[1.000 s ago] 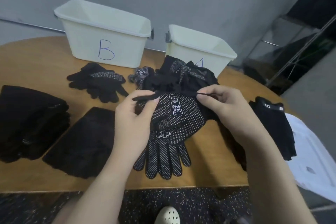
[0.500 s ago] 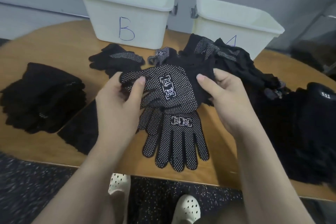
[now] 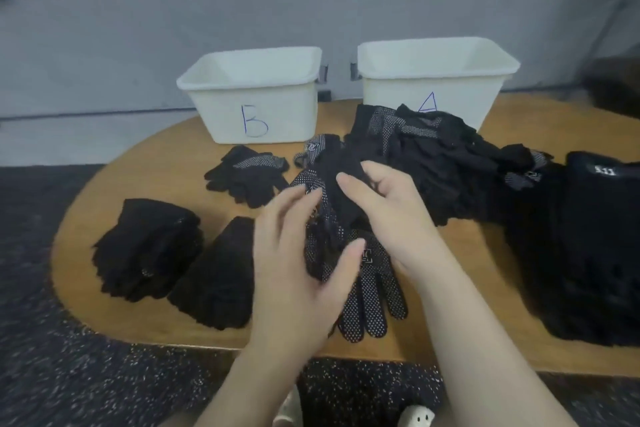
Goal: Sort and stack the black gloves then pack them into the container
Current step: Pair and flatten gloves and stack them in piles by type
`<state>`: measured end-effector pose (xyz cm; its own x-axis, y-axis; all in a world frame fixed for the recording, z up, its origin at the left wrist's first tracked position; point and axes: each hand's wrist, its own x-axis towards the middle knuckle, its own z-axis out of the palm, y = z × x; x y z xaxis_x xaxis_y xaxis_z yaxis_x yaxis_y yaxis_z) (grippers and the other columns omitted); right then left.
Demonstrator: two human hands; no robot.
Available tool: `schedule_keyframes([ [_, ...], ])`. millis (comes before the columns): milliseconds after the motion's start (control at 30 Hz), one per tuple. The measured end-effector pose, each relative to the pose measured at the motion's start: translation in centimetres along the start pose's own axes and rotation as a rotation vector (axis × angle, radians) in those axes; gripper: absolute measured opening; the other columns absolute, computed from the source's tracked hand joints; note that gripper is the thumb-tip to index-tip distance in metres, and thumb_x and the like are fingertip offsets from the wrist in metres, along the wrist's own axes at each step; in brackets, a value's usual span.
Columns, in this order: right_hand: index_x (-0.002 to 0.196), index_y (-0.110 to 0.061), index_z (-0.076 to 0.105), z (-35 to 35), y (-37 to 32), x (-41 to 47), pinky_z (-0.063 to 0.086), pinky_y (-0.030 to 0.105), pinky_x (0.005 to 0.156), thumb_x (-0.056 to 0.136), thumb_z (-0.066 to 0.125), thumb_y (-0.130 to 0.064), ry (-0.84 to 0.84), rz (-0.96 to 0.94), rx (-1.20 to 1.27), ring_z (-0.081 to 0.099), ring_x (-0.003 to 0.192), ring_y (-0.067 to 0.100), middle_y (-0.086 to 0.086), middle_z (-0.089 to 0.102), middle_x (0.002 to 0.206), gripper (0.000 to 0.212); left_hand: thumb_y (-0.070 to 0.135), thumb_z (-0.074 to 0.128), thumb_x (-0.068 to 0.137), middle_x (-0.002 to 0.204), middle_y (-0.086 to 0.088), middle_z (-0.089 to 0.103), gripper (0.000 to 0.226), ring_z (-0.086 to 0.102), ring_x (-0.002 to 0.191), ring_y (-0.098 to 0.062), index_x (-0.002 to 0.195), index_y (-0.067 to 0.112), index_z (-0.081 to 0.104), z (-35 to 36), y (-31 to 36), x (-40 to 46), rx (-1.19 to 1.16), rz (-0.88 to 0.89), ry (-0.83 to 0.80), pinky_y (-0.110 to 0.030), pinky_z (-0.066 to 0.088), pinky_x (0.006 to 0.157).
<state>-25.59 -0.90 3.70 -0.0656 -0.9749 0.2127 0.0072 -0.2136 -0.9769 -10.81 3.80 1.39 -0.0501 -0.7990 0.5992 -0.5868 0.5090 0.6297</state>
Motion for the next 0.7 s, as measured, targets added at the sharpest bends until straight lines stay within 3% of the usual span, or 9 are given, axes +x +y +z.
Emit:
schedule_keyframes([
  [33,0.082,0.002,0.058,-0.1,0.0,0.0,0.046,0.042,0.069,0.098,0.066,-0.024,0.008,-0.006,-0.002,0.048,0.073,0.023,0.018,0.056,0.076,0.032,0.049,0.067,0.086,0.148,0.007,0.043,0.068,0.037,0.143,-0.01,0.145,0.02,0.05,0.6,0.7,0.5,0.001,0.006,-0.068,-0.037,0.033,0.12],
  [100,0.076,-0.001,0.047,-0.7,0.2,-0.1,0.035,0.035,0.068,0.097,0.068,-0.027,0.042,0.014,0.052,0.037,0.073,0.022,0.019,0.037,0.073,0.04,0.05,0.068,0.082,0.153,0.013,0.039,0.076,0.033,0.148,-0.009,0.15,0.025,0.045,1.5,1.5,1.6,-0.047,-0.016,-0.141,-0.041,0.033,0.122],
  [167,0.087,0.004,0.055,-1.6,0.1,-0.2,0.039,0.041,0.076,0.094,0.068,-0.036,0.072,0.046,0.099,0.045,0.079,0.025,0.03,0.049,0.082,0.043,0.046,0.07,0.081,0.153,0.015,0.039,0.077,0.033,0.148,-0.009,0.151,0.025,0.044,1.7,2.1,2.5,-0.108,-0.025,-0.18,-0.038,0.033,0.122],
  [233,0.098,-0.002,0.069,-2.3,-0.1,-0.3,0.048,0.046,0.082,0.099,0.065,-0.029,0.082,0.041,0.109,0.059,0.085,0.031,0.032,0.064,0.099,0.027,0.04,0.072,0.081,0.15,0.016,0.041,0.074,0.036,0.147,-0.009,0.149,0.024,0.046,1.5,2.3,3.1,-0.108,0.008,-0.214,-0.032,0.033,0.121],
  [333,0.103,-0.005,0.073,-2.3,0.0,-0.4,0.052,0.054,0.09,0.101,0.063,-0.022,0.094,0.045,0.141,0.063,0.092,0.037,0.037,0.061,0.111,0.019,0.031,0.075,0.083,0.15,0.015,0.043,0.071,0.038,0.146,-0.011,0.148,0.024,0.048,1.6,1.6,3.3,-0.067,0.067,-0.241,-0.03,0.034,0.12],
  [433,0.102,0.0,0.069,-1.8,0.4,-0.8,0.049,0.056,0.09,0.099,0.066,-0.024,0.074,0.048,0.177,0.058,0.092,0.031,0.044,0.055,0.11,0.025,0.024,0.076,0.088,0.15,0.016,0.044,0.071,0.038,0.146,-0.008,0.152,0.025,0.044,1.9,0.7,2.5,-0.088,0.034,-0.225,-0.033,0.036,0.119],
  [500,0.099,-0.01,0.075,-1.5,0.4,-1.2,0.052,0.059,0.095,0.099,0.064,-0.02,0.039,0.048,0.169,0.064,0.094,0.031,0.037,0.063,0.108,0.015,0.024,0.074,0.091,0.149,0.016,0.046,0.07,0.041,0.144,-0.008,0.153,0.028,0.042,1.9,0.5,1.9,-0.11,-0.01,-0.218,-0.036,0.04,0.117],
  [567,0.096,-0.016,0.077,-1.4,0.3,-1.7,0.053,0.053,0.091,0.096,0.064,-0.023,0.016,0.028,0.134,0.067,0.091,0.027,0.028,0.069,0.1,0.015,0.026,0.073,0.094,0.146,0.017,0.049,0.067,0.045,0.14,-0.007,0.153,0.03,0.042,1.7,0.3,1.5,-0.147,-0.039,-0.201,-0.036,0.042,0.115],
  [700,0.099,-0.011,0.076,-1.5,0.3,-1.6,0.053,0.052,0.095,0.094,0.066,-0.029,-0.014,-0.007,0.055,0.065,0.095,0.028,0.029,0.068,0.104,0.021,0.018,0.059,0.099,0.141,0.016,0.057,0.047,0.053,0.133,-0.006,0.144,0.027,0.054,1.1,-0.5,1.5,-0.217,-0.014,-0.135,-0.034,0.047,0.11],
])
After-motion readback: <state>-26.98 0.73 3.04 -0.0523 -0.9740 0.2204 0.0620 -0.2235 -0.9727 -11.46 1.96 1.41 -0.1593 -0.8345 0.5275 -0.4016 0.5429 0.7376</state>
